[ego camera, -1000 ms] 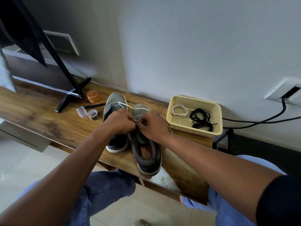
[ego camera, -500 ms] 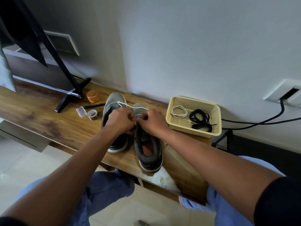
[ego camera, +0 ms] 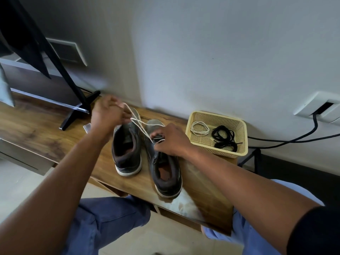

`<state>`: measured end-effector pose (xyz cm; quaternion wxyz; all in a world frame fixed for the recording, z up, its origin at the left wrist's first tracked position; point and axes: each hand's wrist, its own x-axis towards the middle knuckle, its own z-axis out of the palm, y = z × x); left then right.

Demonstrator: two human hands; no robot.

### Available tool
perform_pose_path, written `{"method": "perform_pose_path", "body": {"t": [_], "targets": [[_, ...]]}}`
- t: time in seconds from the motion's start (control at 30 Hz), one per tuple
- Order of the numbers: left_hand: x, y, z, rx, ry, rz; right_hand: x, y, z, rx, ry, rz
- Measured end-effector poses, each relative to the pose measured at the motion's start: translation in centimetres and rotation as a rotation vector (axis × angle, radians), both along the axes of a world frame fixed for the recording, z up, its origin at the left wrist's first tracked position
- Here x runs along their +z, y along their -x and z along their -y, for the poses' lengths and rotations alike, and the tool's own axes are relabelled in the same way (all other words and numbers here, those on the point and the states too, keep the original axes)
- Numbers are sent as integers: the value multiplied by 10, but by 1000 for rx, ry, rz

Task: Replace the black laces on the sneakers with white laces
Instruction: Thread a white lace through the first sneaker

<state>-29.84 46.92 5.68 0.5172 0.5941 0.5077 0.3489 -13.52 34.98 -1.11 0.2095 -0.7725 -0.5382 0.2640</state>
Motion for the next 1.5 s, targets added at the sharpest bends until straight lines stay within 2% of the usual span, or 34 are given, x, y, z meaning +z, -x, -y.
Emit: {"method": "perform_pose_path", "body": {"t": [0.1,0.17,0.23,0.3,0.37,0.43,0.57,0.63,0.7,0.8,0.87,0.93,1.0,1.1,1.27,1.37,1.5], "targets": [[13,18,-15,73,212,469,-3,0,1,18,31,6],[15,29,-23,63,244,576,-5,-1,1,20,26,6],[12,36,-30,102,90,409,-5,-4,0,13,20,-1],[7,45,-39,181,-208,63,-5,-5,0,5,16,-10],[5,56,-49,241,-455,-205,-5,-5,0,-2,0,-1],[3,66,-54,312,-547,-329,-6,-6,2,-16,-18,13],[0,77,-61,539,-518,-444,-11,-8,4,-30,-22,4],[4,79,-59,577,-440,-569,-11,-6,3,-22,-23,-3],[8,78,-56,475,-346,-693,-10,-5,2,-28,-29,-7],[8,76,-47,186,-143,-982,-10,-8,3,-74,-35,-61],[5,74,-43,35,-19,-1067,-9,-11,4,-138,-69,-123],[2,69,-41,14,-22,-1118,-8,-16,2,-184,-121,-97],[-1,59,-41,23,-112,-1092,-5,-21,-1,-184,-135,2],[-8,44,-39,-46,-284,-950,-1,-21,-6,-104,-110,93],[-13,9,-21,-258,-373,-679,4,-18,-13,-5,30,170],[-16,-9,-12,-382,-438,-635,7,-22,-13,7,77,190],[-15,-21,-8,-461,-407,-642,9,-21,-13,10,58,196]]}}
